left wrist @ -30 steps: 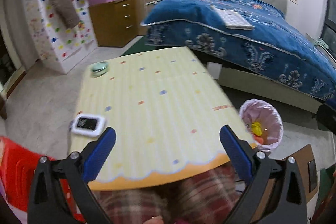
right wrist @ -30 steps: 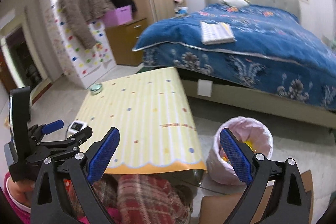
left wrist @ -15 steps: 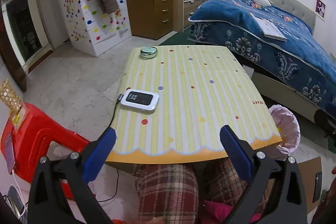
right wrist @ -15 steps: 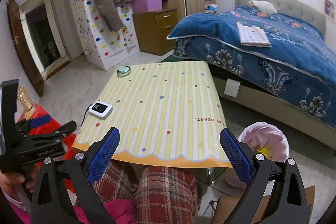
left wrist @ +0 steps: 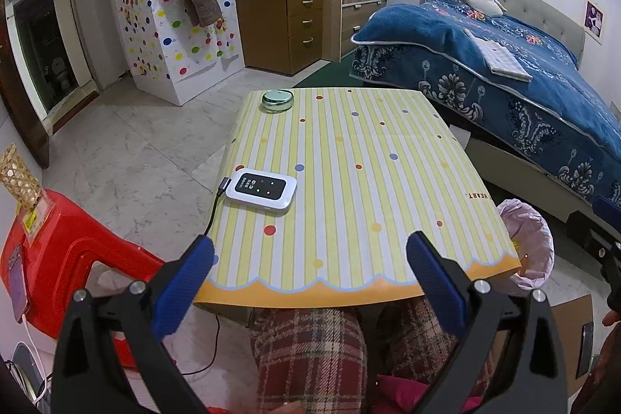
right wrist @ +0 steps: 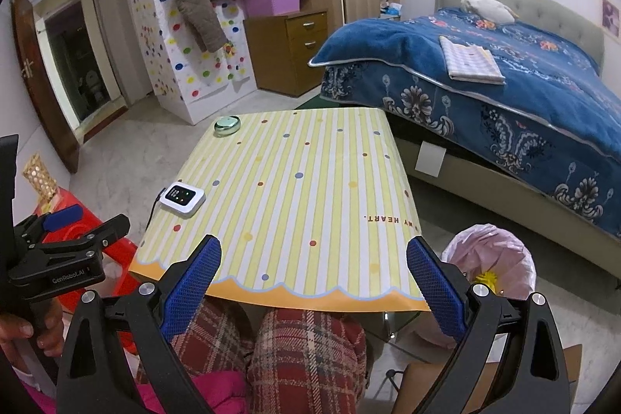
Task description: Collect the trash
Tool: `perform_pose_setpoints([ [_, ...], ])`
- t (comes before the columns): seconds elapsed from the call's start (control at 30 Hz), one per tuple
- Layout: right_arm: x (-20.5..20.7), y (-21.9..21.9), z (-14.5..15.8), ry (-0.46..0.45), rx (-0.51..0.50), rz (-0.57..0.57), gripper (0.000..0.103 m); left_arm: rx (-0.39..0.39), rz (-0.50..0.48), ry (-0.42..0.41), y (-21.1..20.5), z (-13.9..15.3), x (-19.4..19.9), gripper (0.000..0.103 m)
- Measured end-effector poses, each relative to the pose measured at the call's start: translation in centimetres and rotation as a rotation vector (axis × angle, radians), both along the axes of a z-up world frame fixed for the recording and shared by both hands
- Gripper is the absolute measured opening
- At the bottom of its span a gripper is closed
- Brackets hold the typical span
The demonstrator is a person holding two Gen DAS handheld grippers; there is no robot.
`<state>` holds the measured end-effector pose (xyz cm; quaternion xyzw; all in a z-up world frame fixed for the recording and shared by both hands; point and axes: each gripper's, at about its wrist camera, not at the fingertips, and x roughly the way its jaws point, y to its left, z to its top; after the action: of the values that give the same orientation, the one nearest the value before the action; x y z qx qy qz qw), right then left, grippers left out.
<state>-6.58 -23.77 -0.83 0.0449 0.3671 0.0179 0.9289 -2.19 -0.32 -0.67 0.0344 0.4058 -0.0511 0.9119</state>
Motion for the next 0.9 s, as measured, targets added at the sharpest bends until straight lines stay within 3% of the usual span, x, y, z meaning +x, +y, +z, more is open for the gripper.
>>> perform_pose_setpoints([
  [0.9, 0.1, 0.0, -0.05, 0.001, 0.002, 0.002, 0.095, 0.0, 0.003, -0.002, -0.04, 0.1, 0.29, 0.097],
])
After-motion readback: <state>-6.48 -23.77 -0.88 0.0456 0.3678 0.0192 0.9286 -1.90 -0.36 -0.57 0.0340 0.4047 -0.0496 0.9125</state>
